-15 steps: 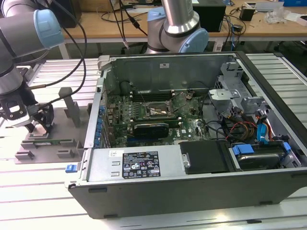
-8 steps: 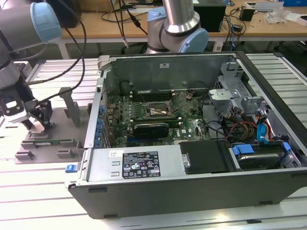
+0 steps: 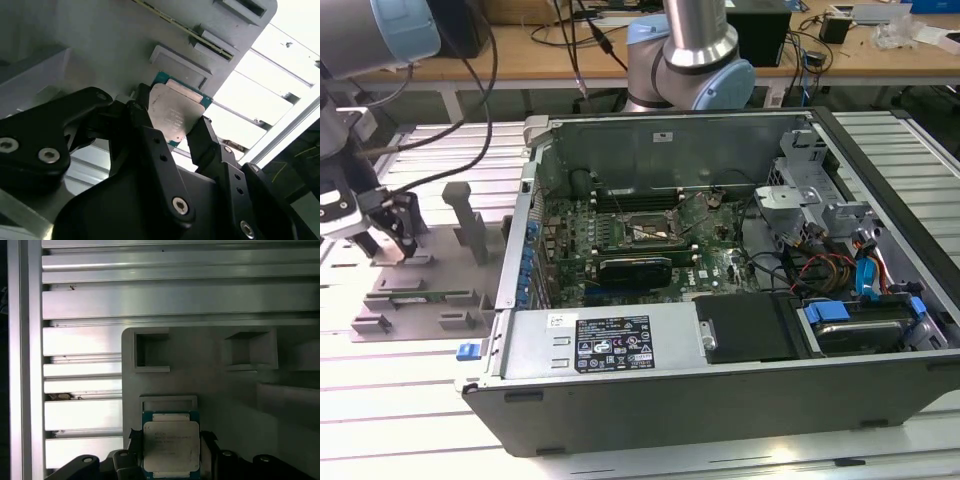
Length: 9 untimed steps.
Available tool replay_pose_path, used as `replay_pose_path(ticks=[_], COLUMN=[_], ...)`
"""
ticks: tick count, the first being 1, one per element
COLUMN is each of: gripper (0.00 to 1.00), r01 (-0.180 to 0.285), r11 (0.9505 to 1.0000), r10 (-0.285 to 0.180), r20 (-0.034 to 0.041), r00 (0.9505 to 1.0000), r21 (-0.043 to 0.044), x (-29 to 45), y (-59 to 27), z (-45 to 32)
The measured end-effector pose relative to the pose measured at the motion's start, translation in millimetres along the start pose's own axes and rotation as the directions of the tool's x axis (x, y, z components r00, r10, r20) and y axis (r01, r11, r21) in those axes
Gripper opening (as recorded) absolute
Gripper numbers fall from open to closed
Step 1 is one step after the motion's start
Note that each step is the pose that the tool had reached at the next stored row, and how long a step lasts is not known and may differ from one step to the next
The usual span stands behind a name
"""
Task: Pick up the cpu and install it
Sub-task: 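Pick up the cpu and move it towards the insertion slot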
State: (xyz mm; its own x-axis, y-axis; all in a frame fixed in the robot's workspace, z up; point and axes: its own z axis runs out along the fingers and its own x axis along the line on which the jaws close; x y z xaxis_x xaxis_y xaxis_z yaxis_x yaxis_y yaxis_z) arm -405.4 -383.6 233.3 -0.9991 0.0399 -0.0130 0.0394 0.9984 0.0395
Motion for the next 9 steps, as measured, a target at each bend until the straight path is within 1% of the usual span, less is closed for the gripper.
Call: replay_pose_path(ticks=[1,4,6,9], gripper=[0.55,0.55,0.55,0.55], r01=[0.0,0.0,0.0,0.0], r11=[1.0,1.0,1.0,1.0], r10=[0.0,0.0,0.0,0.0], r20=[-0.0001,0.0,0.0,0.0], r00=[1.0,1.0,1.0,1.0], r21=[0.0,0.0,-0.0001,0.0], x=[0.0,-0.1,-0.3,-0.3], y=[0.2,0.5,0.8,1.1], z=[-3.9,-11.0,-19.2,-26.1])
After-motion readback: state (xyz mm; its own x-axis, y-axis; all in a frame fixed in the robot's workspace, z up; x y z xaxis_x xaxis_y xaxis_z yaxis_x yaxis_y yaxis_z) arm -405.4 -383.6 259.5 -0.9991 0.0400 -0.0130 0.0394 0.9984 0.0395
